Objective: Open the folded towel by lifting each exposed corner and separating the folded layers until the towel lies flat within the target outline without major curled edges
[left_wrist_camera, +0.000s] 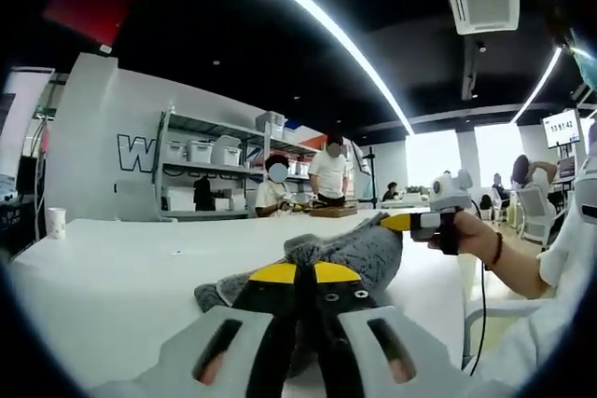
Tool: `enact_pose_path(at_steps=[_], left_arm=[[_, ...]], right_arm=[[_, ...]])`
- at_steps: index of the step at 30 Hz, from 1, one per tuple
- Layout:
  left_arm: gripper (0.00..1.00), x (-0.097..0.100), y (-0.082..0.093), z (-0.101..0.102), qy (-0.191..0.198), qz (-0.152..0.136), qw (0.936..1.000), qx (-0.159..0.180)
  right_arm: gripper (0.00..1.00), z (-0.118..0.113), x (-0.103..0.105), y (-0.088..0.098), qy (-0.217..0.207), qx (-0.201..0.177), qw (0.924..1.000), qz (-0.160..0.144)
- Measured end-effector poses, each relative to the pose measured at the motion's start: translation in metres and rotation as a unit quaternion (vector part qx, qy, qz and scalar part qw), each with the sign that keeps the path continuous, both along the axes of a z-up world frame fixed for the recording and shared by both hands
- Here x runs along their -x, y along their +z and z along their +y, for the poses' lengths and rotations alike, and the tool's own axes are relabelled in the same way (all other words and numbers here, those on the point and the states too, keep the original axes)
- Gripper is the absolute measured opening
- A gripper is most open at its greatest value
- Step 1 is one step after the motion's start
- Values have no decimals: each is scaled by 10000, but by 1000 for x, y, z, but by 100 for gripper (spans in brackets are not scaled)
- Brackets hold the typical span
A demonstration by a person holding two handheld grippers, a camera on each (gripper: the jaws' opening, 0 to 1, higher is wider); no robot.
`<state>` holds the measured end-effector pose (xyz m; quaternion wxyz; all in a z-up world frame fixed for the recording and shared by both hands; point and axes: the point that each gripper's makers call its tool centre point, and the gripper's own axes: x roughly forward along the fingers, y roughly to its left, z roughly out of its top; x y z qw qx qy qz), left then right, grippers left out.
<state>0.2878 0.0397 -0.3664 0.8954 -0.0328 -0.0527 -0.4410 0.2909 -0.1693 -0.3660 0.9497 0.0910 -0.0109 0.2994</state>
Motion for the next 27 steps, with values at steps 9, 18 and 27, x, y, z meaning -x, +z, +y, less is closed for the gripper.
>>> enact_pose_path(at_steps=[9,18,27], left_arm=[[2,9,-6,1,-60,49,10000,42],[3,19,-9,2,-107,10,9999,0],[3,29,-14,1,-216,-15,9997,-97]], right_arm=[[0,2,10,-3,77,31,10000,-41],[0,3,18,-7,109,25,9999,-44],[0,3,29,-14,200,-11,9998,-53]])
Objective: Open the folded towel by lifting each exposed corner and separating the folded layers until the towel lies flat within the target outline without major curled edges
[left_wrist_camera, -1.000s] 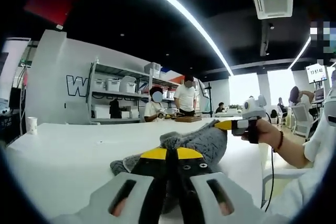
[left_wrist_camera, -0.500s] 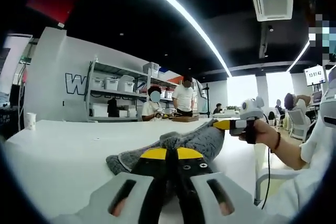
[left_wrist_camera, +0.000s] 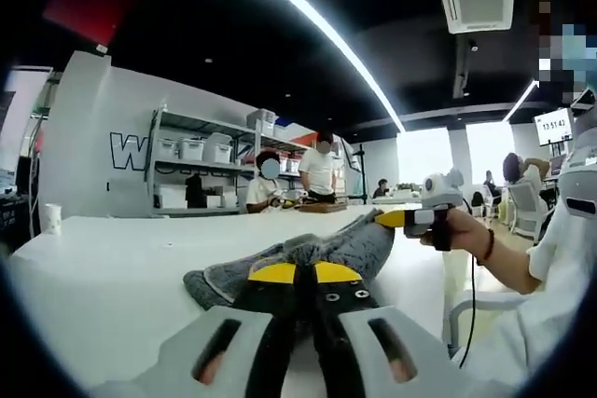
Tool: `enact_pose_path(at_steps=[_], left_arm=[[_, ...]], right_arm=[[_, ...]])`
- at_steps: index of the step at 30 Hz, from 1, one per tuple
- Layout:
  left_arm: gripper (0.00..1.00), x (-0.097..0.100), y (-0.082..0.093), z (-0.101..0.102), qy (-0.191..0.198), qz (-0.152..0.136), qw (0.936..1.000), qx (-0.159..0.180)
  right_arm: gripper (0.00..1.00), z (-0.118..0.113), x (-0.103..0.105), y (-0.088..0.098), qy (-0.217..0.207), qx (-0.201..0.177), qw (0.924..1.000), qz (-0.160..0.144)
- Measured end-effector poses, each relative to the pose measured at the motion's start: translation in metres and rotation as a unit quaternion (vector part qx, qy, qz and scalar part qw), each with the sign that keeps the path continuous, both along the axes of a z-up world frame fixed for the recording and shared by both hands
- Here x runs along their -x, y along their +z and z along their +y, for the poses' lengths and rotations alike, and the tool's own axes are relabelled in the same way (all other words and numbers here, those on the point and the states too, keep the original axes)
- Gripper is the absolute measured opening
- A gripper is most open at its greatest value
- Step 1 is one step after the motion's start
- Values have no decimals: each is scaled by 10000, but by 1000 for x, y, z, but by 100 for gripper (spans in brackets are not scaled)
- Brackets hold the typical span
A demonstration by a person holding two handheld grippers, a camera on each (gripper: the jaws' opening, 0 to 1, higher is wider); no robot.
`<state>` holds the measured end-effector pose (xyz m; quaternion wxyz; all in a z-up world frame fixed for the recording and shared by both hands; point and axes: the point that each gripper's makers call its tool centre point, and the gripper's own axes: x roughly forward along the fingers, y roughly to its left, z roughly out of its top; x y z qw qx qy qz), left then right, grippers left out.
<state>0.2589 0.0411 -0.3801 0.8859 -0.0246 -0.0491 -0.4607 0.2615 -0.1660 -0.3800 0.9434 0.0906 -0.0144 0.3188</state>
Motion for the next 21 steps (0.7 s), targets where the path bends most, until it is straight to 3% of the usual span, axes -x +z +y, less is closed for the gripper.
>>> enact_pose_path(at_steps=[21], left_arm=[[4,18,-10,1,-209,51,9997,-78]], right_arm=[[0,2,19,-11,231,208,9995,-23]])
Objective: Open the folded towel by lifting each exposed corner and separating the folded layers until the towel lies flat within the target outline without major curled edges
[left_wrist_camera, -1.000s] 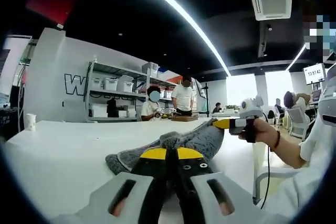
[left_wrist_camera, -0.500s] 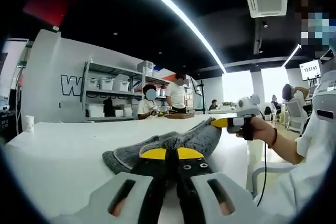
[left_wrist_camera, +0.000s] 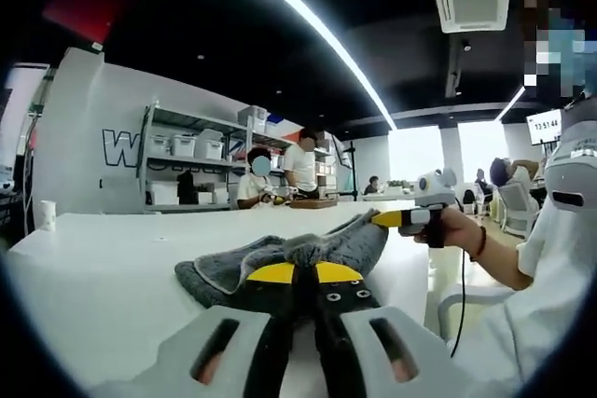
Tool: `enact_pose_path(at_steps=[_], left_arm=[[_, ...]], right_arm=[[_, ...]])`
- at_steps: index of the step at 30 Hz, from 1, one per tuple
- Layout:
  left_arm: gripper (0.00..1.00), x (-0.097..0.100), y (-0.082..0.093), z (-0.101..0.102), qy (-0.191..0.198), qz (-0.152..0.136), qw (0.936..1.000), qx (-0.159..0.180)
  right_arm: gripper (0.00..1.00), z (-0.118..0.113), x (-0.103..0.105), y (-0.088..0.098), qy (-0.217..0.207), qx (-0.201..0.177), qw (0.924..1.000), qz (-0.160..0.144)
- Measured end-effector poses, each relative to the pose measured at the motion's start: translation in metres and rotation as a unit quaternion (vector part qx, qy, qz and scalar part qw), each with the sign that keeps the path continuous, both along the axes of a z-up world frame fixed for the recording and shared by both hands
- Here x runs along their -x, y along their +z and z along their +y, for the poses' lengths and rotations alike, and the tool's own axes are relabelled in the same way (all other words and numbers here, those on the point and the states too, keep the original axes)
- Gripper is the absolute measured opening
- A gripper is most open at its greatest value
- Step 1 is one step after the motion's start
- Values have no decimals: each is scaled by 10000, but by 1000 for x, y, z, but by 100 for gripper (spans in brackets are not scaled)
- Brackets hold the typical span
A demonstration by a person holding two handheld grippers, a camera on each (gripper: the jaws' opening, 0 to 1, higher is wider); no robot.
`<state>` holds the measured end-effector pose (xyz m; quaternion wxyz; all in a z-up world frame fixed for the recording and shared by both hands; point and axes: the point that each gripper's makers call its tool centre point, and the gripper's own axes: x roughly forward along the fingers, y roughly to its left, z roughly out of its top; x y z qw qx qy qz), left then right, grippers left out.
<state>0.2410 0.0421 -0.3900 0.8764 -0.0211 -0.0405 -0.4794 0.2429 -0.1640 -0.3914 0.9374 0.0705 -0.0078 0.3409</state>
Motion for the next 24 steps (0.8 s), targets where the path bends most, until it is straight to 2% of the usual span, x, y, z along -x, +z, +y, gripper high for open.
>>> enact_pose_path(at_steps=[24], left_arm=[[9,17,-19,-5,-501,214,9983,-195]], right_arm=[[0,6,16,-17,295,374,9989,24]])
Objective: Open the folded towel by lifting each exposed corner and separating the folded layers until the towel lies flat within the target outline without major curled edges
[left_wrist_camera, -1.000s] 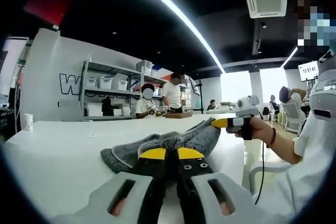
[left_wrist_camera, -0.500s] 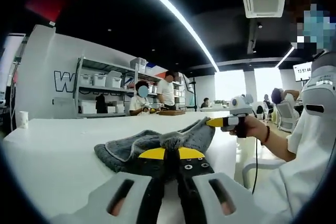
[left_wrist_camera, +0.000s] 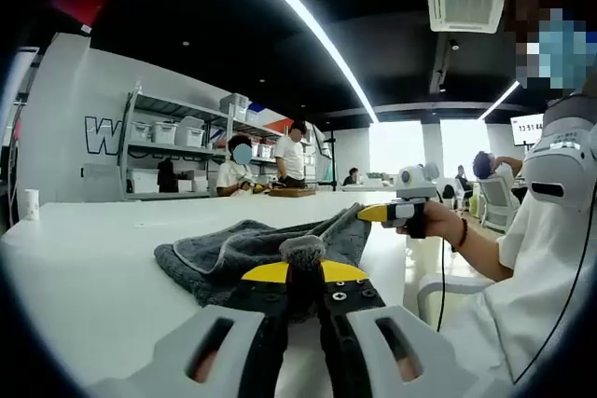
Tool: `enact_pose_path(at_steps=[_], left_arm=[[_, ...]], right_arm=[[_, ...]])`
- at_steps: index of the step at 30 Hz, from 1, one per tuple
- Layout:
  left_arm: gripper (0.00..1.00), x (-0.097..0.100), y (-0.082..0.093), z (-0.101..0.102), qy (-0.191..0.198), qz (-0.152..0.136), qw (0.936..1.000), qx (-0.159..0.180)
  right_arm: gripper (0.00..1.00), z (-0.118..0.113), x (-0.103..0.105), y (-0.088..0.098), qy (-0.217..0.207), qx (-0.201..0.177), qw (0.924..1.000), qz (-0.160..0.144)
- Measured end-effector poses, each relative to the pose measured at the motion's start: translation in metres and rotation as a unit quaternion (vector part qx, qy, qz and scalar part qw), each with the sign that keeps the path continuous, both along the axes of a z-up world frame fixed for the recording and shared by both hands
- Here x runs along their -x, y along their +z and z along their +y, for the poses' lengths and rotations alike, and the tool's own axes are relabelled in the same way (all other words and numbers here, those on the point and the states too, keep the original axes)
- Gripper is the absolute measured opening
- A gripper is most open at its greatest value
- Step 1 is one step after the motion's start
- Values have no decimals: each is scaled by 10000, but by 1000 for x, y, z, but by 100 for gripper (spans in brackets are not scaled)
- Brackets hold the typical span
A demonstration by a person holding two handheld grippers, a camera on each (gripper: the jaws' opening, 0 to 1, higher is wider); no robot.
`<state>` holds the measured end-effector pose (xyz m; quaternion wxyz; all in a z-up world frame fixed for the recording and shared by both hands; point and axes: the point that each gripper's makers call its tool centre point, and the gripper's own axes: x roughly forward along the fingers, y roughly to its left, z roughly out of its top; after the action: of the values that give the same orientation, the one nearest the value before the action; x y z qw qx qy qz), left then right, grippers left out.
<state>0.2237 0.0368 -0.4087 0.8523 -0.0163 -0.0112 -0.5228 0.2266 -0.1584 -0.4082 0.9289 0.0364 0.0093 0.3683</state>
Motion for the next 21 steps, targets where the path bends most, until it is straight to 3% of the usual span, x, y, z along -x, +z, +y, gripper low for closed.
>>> enact_pose_path(at_steps=[9,21], left_arm=[[16,4,-1,-2,-98,62,9999,18],[17,1,-2,-2,-14,118,9999,50]], right_arm=[[0,-1,1,-2,5,1,10000,15],[2,2,6,-6,190,170,9997,-12]])
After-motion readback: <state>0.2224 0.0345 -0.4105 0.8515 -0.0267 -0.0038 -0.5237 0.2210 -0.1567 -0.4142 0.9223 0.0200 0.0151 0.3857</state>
